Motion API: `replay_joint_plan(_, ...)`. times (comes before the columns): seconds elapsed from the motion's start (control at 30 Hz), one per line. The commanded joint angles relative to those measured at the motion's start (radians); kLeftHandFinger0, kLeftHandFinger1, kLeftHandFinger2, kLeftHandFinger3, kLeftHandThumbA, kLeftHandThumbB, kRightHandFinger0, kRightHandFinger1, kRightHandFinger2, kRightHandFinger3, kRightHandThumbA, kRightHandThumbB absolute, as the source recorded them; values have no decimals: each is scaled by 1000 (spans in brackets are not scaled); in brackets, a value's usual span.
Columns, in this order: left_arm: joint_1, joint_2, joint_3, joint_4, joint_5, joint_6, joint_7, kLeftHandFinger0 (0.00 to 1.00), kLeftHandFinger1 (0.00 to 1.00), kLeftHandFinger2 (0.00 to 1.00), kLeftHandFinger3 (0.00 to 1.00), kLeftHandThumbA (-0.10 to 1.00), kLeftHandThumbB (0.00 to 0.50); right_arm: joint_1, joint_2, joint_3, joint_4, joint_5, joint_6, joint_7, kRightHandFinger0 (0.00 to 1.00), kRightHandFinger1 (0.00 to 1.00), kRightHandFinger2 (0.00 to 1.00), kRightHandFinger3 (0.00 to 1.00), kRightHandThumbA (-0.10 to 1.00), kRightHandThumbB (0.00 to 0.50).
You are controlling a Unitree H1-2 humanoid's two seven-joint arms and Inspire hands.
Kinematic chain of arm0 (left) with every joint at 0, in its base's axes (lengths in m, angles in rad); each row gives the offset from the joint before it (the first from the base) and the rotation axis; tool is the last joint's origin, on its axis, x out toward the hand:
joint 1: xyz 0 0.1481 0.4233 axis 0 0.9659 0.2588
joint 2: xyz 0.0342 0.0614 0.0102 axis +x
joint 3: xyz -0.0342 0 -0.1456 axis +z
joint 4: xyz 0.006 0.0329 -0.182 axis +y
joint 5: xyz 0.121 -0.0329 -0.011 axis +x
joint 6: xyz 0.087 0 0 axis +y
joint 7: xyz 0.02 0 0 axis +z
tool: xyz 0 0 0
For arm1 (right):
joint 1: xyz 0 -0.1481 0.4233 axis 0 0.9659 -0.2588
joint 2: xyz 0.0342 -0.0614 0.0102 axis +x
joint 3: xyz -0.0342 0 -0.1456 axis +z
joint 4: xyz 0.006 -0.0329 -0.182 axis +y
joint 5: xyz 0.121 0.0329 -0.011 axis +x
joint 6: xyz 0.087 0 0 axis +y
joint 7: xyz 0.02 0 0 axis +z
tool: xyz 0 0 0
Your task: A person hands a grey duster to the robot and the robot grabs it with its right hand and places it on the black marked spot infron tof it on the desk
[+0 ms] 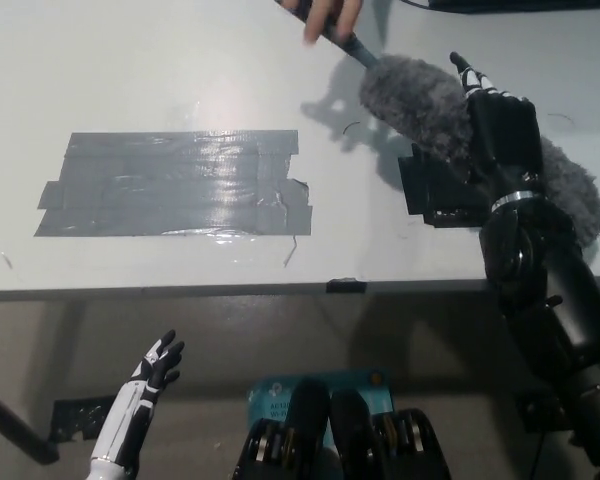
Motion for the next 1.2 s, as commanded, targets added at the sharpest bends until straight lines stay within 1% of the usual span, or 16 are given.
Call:
replay_joint_plan(0.0,-9,19,0,-21,0,-26,-15,1000,1000,1000,1000,1000,152,-57,-24,-26,-18,54,-96,-119,15,549,864,1000,-100,181)
replay_joint_plan(0.13,-18,20,1,-13,-4,-33,-17,1000,1000,1000,1000,1000,154,-74,-51,-21,-50,75,-98,-54,40,562,898,1000,-100,193)
replay_joint_plan(0.17,-20,20,2,-14,-2,-27,-16,1000,1000,1000,1000,1000,154,-82,-61,-17,-60,87,-101,-20,44,571,910,1000,-100,185)
replay_joint_plan(0.23,-22,20,2,-15,0,-26,-15,1000,1000,1000,1000,1000,159,-110,-83,-14,-62,132,-101,68,85,635,963,1000,-100,166)
replay_joint_plan(0.4,-31,20,4,-17,-5,-19,-16,1000,1000,1000,1000,1000,187,-175,-107,-53,-15,312,-151,225,163,690,970,1000,-100,137)
replay_joint_plan(0.43,-34,20,4,-17,-6,-17,-18,1000,1000,1000,1000,1000,181,-200,-116,-53,5,328,-146,262,199,706,979,1000,-100,143)
replay_joint_plan(0.5,-34,20,4,-17,-12,-16,-20,1000,1000,1000,1000,1000,178,-232,-129,-48,34,344,-138,313,206,705,981,1000,-100,142)
replay_joint_plan(0.53,-37,20,5,-14,-16,-18,-22,1000,1000,1000,1000,1000,177,-266,-142,-38,69,359,-119,379,208,702,988,1000,-100,140)
replay_joint_plan(0.63,-38,19,4,-13,-20,-21,-24,1000,1000,1000,1000,1000,172,-299,-162,-9,125,360,-128,445,193,688,974,1000,-100,149)
replay_joint_plan(0.73,-43,20,5,-8,-25,-20,-27,1000,1000,1000,1000,1000,173,-324,-185,29,169,347,-145,504,197,707,988,1000,-100,165)
replay_joint_plan(0.8,-46,19,6,-8,-30,-16,-28,1000,1000,1000,1000,995,177,-338,-198,55,182,345,-129,557,205,723,1000,1000,-100,183)
replay_joint_plan(1.03,-51,21,4,-13,-23,-11,-27,1000,1000,1000,1000,1000,184,-361,-245,142,178,322,-88,725,260,779,1000,1000,-100,195)
replay_joint_plan(1.07,-51,19,4,-13,-24,-11,-27,1000,1000,1000,1000,1000,181,-362,-254,150,181,324,-93,747,382,809,1000,942,-100,228)
replay_joint_plan(1.1,-51,19,4,-13,-24,-12,-27,1000,1000,1000,1000,999,179,-369,-259,161,184,324,-67,786,560,805,897,938,27,261)
replay_joint_plan(1.13,-56,22,3,-13,-23,-12,-29,1000,1000,1000,1000,999,179,-383,-266,169,188,337,-25,857,709,945,1000,1000,143,300)
replay_joint_plan(1.17,-59,24,2,-11,-20,-16,-30,1000,1000,1000,1000,1000,178,-405,-277,194,210,344,-18,949,1000,1000,1000,1000,333,333)
